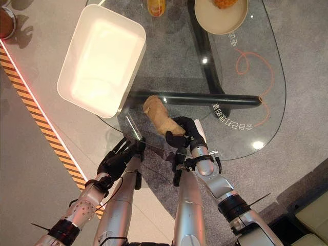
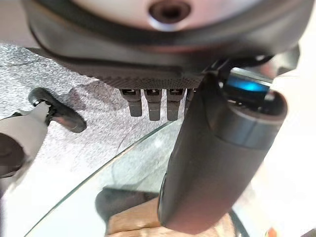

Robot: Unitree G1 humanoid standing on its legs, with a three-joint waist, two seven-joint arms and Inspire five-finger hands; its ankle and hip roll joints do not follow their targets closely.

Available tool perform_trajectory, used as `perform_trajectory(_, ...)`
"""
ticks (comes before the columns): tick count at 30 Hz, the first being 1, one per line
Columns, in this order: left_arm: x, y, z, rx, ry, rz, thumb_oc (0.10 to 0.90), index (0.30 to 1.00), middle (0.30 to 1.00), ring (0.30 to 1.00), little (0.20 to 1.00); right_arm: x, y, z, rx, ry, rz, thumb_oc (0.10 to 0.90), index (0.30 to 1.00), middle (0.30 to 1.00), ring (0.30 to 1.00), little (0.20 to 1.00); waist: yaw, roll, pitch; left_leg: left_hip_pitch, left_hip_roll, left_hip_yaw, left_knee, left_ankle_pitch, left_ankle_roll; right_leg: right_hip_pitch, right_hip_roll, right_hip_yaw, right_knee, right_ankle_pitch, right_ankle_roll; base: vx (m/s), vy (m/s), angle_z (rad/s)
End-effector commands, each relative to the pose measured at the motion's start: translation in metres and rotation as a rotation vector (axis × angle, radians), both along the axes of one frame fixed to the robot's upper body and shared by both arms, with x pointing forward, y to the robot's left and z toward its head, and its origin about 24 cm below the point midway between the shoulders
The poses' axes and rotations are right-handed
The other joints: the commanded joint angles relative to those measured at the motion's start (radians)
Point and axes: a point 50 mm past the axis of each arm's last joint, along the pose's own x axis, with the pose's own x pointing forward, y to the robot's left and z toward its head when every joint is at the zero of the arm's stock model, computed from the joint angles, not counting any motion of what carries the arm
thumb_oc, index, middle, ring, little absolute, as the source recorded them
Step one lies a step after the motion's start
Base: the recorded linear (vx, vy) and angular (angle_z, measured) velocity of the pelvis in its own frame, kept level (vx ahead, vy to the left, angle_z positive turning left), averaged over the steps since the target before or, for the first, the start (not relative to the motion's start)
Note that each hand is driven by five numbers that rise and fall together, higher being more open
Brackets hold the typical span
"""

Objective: Wipe the table with a cloth and put it in the basket.

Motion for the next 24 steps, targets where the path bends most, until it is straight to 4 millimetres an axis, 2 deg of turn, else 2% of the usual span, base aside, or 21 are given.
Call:
perform_trajectory(1,-0.022,-0.005,0.008,-0.055,-0.078,-0.128,0.800,0.900,0.900,0.900,0.900,-0.018,0.018,0.065,0.371,-0.316,0.218,0.100,0.300,0.300,0.300,0.200,0.004,-0.017,-0.016,0.027,-0.055,0.099,0.184,-0.198,0.051,0.080,0.050,-0.032,-0.209,0.146,0.031,0.03,0.010,0.01)
perform_trajectory(6,-0.031,-0.010,0.018,-0.156,-0.151,-0.200,0.800,0.900,0.900,0.900,0.900,-0.033,0.018,0.064,0.408,-0.358,0.255,0.100,0.300,0.300,0.300,0.200,-0.007,-0.012,-0.016,0.029,-0.052,0.113,0.187,-0.201,0.057,0.082,0.052,-0.023,-0.211,0.148,0.031,0.01,0.023,-0.03)
perform_trajectory(10,-0.034,-0.016,0.036,-0.235,-0.286,-0.300,0.800,0.900,0.900,0.900,0.900,-0.038,0.016,0.069,0.404,-0.384,0.292,0.100,0.300,0.300,0.300,0.200,-0.016,-0.011,-0.016,0.022,-0.044,0.130,0.189,-0.200,0.060,0.074,0.056,-0.014,-0.213,0.153,0.029,0.00,0.036,-0.08)
perform_trajectory(18,-0.033,-0.024,0.067,-0.482,-0.498,-0.407,0.800,0.900,0.900,0.900,0.900,-0.047,0.025,0.080,0.421,-0.412,0.425,0.100,0.300,0.300,0.300,0.200,-0.030,-0.023,-0.016,0.019,-0.037,0.149,0.193,-0.201,0.061,0.066,0.068,0.004,-0.213,0.156,0.029,0.01,0.016,-0.08)
perform_trajectory(24,-0.026,-0.020,0.086,-0.567,-0.607,-0.389,0.800,0.900,0.900,0.900,0.900,-0.054,0.031,0.091,0.431,-0.446,0.501,0.100,0.300,0.300,0.300,0.200,-0.037,-0.038,-0.016,0.025,-0.033,0.160,0.192,-0.201,0.060,0.068,0.077,0.015,-0.211,0.156,0.030,0.02,0.002,-0.06)
